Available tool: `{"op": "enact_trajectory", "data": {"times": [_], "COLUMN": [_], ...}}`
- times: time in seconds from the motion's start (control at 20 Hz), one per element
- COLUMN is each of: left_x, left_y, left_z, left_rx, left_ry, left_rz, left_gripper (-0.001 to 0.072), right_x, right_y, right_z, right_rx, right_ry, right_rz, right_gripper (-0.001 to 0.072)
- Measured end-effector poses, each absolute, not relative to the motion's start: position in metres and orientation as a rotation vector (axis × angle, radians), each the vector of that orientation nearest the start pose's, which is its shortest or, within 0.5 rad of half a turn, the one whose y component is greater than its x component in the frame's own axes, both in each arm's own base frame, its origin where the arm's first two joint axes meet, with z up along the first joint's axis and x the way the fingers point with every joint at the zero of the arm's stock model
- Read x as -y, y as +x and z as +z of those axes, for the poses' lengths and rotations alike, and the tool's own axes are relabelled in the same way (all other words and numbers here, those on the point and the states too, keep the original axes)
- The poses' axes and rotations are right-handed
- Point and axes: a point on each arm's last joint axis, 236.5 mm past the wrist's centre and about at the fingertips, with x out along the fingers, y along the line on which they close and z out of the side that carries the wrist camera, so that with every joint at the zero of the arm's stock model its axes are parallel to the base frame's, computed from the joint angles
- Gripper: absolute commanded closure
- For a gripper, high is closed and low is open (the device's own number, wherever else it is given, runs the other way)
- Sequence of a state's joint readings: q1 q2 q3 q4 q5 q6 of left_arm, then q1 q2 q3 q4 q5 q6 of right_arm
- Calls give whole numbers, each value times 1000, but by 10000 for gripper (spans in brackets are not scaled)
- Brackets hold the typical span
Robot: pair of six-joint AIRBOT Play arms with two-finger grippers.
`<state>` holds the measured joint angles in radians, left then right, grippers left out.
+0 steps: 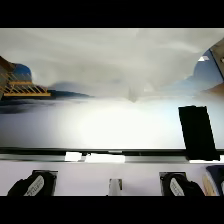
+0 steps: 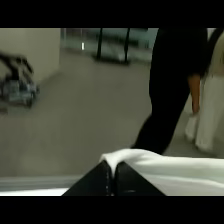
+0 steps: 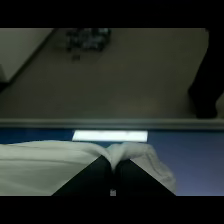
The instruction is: Fold the shirts.
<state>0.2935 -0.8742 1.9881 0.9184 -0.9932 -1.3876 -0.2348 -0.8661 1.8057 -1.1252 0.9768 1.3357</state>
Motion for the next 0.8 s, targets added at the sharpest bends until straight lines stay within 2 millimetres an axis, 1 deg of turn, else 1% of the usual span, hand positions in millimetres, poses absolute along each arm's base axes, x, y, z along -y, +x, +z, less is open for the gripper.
{"op": "enact_trajectory", "data": {"times": [0.05, 0.1, 0.15, 0.25, 0.3, 0.4, 0.5, 0.55, 0.6, 0.65, 0.7, 0.75, 0.8], "left_x": [52, 57, 62, 65, 64, 64, 61, 58, 53, 48, 41, 32, 26], "left_y": [241, 220, 205, 193, 188, 183, 190, 197, 206, 219, 238, 259, 278], "left_z": [587, 601, 608, 608, 608, 607, 596, 588, 576, 560, 537, 509, 482], "left_rx": [257, 309, 335, 346, 351, 351, 304, 269, 218, 150, 53, -52, -152], "left_ry": [-105, -99, -100, -99, -95, -95, -87, -84, -83, -87, -94, -105, -121], "left_rz": [-264, -270, -278, -273, -261, -257, -242, -228, -214, -200, -183, -168, -162], "left_gripper": [675, 675, 675, 675, 675, 675, 675, 675, 675, 675, 675, 675, 675], "right_x": [-15, -19, -20, -17, -16, -14, -11, -10, -7, -4, -1, 2, 5], "right_y": [290, 267, 248, 226, 218, 212, 213, 218, 228, 241, 257, 277, 299], "right_z": [519, 535, 545, 554, 556, 556, 551, 545, 535, 520, 501, 476, 443], "right_rx": [85, 134, 164, 191, 196, 193, 167, 144, 98, 36, -45, -142, -270], "right_ry": [-2, -12, -20, -21, -22, -19, -17, -14, -11, -6, -2, 8, 24], "right_rz": [122, 114, 100, 66, 53, 37, 27, 24, 22, 24, 26, 33, 45], "right_gripper": [681, 681, 681, 681, 681, 681, 681, 681, 681, 681, 681, 682, 682]}}
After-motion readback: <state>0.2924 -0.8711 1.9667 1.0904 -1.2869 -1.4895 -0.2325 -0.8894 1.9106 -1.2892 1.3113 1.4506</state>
